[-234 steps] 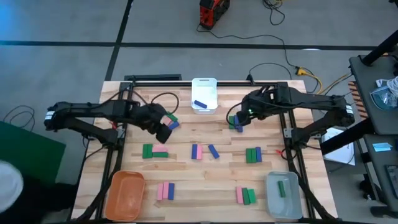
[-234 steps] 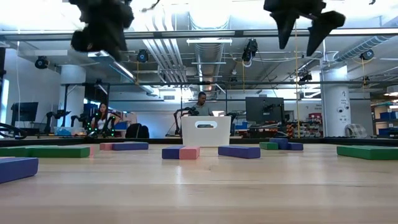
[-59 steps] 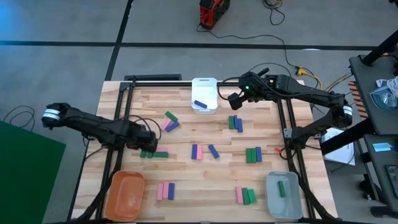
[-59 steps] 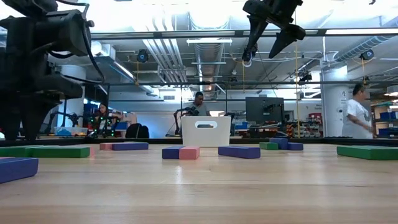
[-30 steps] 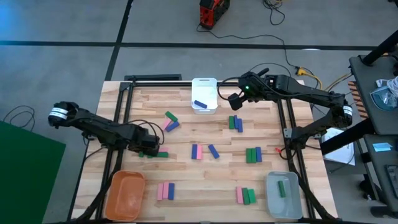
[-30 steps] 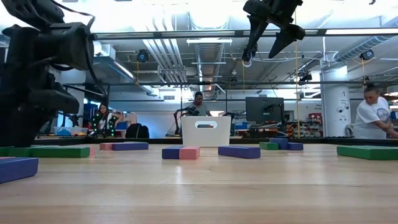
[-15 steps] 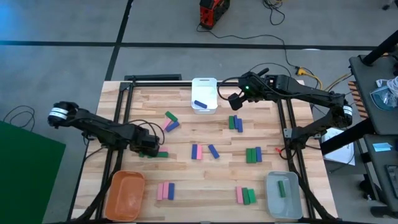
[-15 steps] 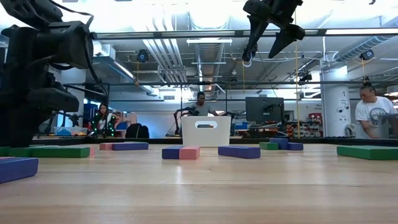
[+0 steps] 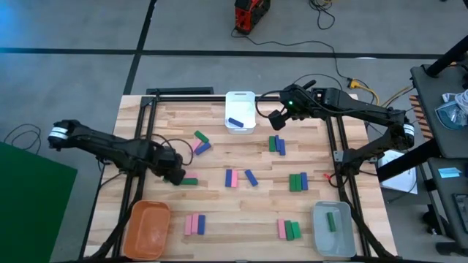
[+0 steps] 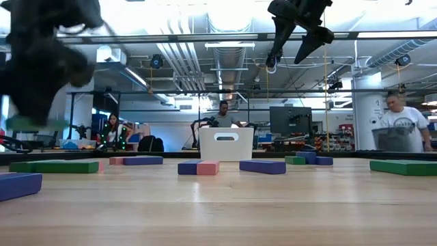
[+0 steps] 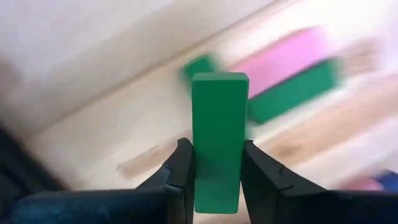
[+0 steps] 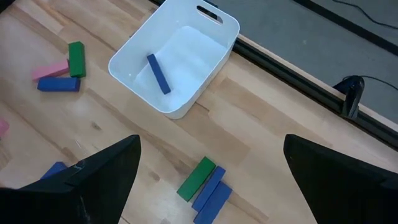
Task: Sort blocks
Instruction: Put the green block into the gray bin
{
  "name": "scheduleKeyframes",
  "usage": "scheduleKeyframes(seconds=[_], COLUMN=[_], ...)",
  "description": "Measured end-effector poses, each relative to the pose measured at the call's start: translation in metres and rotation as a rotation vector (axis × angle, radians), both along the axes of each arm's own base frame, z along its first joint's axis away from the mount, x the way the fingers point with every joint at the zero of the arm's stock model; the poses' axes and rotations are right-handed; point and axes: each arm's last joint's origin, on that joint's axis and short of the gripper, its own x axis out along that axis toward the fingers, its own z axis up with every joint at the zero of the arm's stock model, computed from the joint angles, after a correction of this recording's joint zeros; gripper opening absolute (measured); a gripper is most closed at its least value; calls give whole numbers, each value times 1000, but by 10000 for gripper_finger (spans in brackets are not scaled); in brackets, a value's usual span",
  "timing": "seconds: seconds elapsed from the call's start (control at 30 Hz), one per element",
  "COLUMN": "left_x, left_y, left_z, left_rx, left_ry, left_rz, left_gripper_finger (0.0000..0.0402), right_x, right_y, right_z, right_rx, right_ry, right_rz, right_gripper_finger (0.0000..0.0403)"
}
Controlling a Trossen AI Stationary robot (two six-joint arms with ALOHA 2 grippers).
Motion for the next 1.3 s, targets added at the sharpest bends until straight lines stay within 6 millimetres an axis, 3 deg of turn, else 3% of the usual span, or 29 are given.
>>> scheduleKeyframes(seconds=[0.17,0.3,0.53,0.77,0.97,1.3], left_x=[19,37,58,92,112,135], left_y=[0,0,11,24,32,31], left_z=[44,85,131,136,124,116], left_rx=[128,337,695,931,965,992], left_ry=[-232,-427,-434,-237,-172,-303], left_rz=[-223,-417,-569,-666,-713,-822], left_gripper_finger=[72,73,74,74,74,74], right_x=[0,4,8,18,29,67], right_y=[0,-1,-3,-6,-6,-5], right_z=[0,1,-2,-12,-23,2], right_rx=[1,-9,-8,12,264,394], right_ry=[-4,-32,-30,-6,-86,-543], right_rz=[-3,-3,-3,-17,-28,224], right_gripper_finger=[386,386,386,386,386,386])
